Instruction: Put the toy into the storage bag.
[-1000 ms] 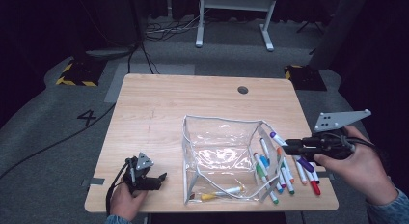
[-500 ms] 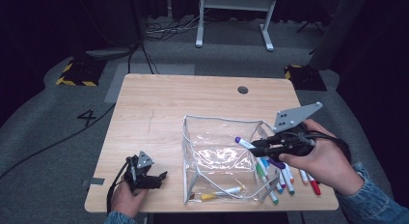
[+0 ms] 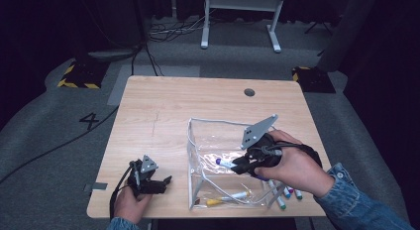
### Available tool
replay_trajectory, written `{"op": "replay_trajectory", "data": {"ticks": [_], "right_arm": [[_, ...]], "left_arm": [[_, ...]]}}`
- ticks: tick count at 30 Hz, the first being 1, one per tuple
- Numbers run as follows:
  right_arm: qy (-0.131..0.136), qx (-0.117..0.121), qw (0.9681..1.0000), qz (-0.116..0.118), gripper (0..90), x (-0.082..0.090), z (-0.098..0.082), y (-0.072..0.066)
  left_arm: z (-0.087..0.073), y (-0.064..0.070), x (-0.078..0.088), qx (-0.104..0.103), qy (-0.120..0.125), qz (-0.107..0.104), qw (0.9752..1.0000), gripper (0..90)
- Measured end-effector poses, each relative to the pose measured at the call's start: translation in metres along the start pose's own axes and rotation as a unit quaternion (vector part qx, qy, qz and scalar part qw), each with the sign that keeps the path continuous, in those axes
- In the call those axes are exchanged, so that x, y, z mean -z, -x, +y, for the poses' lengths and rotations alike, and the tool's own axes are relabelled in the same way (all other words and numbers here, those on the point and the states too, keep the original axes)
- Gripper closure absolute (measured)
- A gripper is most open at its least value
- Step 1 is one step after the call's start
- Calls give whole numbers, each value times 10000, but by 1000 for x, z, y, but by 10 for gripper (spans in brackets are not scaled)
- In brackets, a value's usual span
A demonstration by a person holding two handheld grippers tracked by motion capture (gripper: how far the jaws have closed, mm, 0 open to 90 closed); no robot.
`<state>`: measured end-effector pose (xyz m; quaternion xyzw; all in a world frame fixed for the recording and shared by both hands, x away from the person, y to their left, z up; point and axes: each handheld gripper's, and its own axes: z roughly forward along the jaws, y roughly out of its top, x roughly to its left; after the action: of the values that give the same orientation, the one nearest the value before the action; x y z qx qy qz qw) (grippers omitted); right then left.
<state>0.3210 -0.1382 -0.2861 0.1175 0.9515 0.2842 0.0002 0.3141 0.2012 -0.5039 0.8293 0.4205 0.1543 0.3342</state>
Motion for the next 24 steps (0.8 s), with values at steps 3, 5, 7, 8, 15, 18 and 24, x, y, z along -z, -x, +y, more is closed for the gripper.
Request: {"op": "replay_trajectory", "data": {"ticks": [3,5,7,8,15,18,24], "right_arm": [[-250,60,9996,72,766,-10,1,-2],[-355,80,9993,119,766,-16,1,-3],[-468,97,9988,115,766,-20,2,-3],[-500,124,9986,118,766,-22,3,-3],[-843,219,9962,68,765,-35,7,-3],[-947,240,9952,73,766,-42,8,-3],[-1144,383,9927,36,766,-54,10,-3]], "left_arm": [[0,0,0,-4,-14,-7,10000,148],[0,0,0,-4,-3,0,10000,148],[0,0,0,-3,3,3,10000,148],[0,0,0,-6,-8,-5,10000,148],[0,0,0,-2,1,2,10000,148],[0,0,0,-2,1,2,10000,148],[0,0,0,-4,-11,-8,10000,148]]}}
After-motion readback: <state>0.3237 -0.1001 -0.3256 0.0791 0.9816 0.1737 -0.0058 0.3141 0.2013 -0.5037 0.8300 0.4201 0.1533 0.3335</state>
